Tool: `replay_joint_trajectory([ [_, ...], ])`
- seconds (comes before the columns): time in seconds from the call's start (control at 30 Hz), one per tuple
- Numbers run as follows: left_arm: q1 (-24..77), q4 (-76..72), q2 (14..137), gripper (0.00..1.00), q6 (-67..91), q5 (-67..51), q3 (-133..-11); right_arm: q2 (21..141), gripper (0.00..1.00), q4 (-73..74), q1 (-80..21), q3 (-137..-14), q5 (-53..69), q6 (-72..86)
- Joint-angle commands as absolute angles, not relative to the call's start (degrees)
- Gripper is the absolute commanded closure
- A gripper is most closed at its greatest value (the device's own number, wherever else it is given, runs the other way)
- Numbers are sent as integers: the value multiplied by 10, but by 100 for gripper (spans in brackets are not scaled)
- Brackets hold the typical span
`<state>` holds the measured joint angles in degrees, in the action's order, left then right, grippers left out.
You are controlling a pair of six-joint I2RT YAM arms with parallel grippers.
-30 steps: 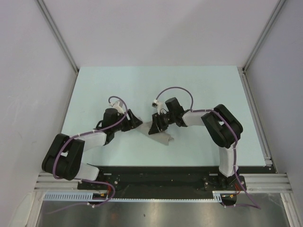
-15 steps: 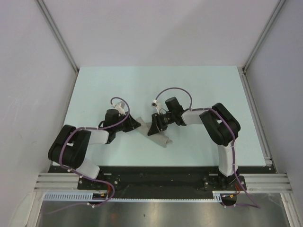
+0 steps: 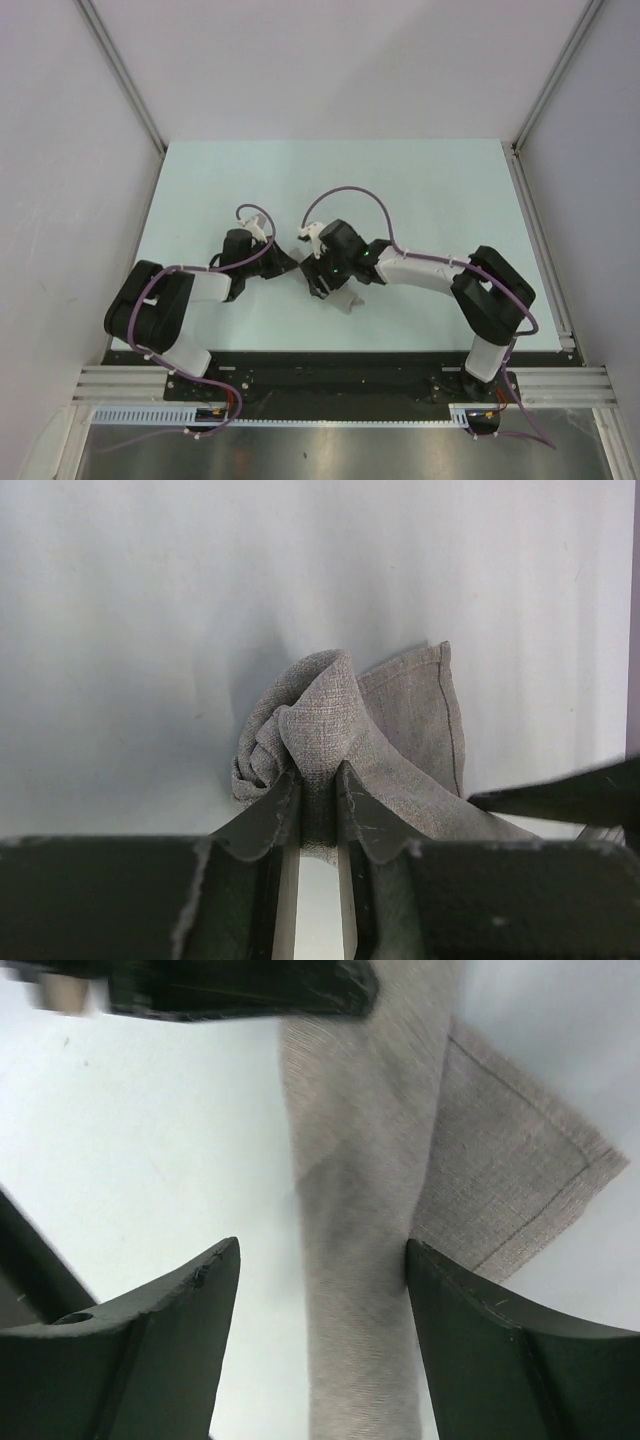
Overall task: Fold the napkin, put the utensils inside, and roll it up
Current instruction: Roll the napkin with the utensil
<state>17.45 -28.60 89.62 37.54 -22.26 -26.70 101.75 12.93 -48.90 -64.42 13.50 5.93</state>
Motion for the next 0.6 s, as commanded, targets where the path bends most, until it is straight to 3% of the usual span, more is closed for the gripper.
replay_joint_trajectory([
  [0.0, 178, -258, 907, 80, 369, -236, -279, 983, 28, 93, -571, -646, -141, 8],
  [0.37, 177, -248, 910, 79, 367, -236, -292, 1051, 29, 15, -659, -650, -286, -93],
  [0.57, 177, -248, 915, 79, 367, -237, -295, 1046, 29, -14, -664, -635, -245, -100],
])
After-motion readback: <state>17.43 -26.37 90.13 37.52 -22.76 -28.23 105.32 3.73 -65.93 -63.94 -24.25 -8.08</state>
